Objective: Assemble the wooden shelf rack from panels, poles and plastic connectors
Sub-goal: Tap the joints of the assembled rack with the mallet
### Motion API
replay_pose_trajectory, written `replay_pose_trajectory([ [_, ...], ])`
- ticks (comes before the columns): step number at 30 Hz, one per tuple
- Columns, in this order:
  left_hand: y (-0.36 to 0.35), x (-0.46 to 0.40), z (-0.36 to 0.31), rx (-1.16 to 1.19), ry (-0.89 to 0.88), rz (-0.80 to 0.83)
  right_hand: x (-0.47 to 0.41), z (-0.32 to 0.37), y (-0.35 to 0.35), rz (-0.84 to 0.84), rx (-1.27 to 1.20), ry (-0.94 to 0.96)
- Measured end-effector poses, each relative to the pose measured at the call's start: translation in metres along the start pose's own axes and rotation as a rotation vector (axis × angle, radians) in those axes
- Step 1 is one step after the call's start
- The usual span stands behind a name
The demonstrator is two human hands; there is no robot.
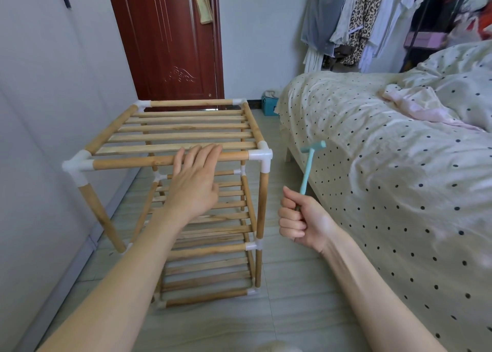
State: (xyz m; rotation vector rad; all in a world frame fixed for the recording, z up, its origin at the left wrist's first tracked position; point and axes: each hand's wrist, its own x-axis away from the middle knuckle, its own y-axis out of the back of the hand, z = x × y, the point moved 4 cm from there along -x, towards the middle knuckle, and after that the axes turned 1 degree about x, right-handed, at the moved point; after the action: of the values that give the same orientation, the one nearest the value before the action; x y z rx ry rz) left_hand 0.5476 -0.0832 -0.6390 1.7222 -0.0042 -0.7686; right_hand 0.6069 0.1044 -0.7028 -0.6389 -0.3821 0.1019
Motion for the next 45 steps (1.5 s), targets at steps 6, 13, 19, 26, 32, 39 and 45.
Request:
replay_pose_trajectory([
  [6, 0.018, 0.004, 0.032, 0.172, 0.101, -0.148, 0.004, 0.018, -0.026, -0.31, 0.644, 0.488],
  [13, 0.039, 0.025, 0.094, 0.088, 0.431, -0.126, -0.001, 0.022, -0.104, -0.34, 1.243, 1.032],
  [19, 0.042, 0.036, 0.09, -0.076, 0.324, -0.077, -0.035, -0.004, -0.124, -0.215, 1.58, 1.077],
  [26, 0.064, 0.029, 0.071, 0.222, 0.181, -0.05, -0.056, 0.034, -0.089, -0.422, 1.683, 0.937],
  [32, 0.065, 0.029, 0.083, 0.326, 0.095, -0.017, -0.052, 0.062, -0.079, -0.569, 1.378, 0.792],
  [39, 0.037, 0.036, 0.082, 0.2, 0.124, -0.022, -0.004, 0.032, -0.069, -0.489, 1.209, 0.799],
  [45, 0.034, 0.02, 0.043, 0.064, 0.074, -0.181, 0.025, 0.042, -0.068, -0.388, 1.327, 0.805],
])
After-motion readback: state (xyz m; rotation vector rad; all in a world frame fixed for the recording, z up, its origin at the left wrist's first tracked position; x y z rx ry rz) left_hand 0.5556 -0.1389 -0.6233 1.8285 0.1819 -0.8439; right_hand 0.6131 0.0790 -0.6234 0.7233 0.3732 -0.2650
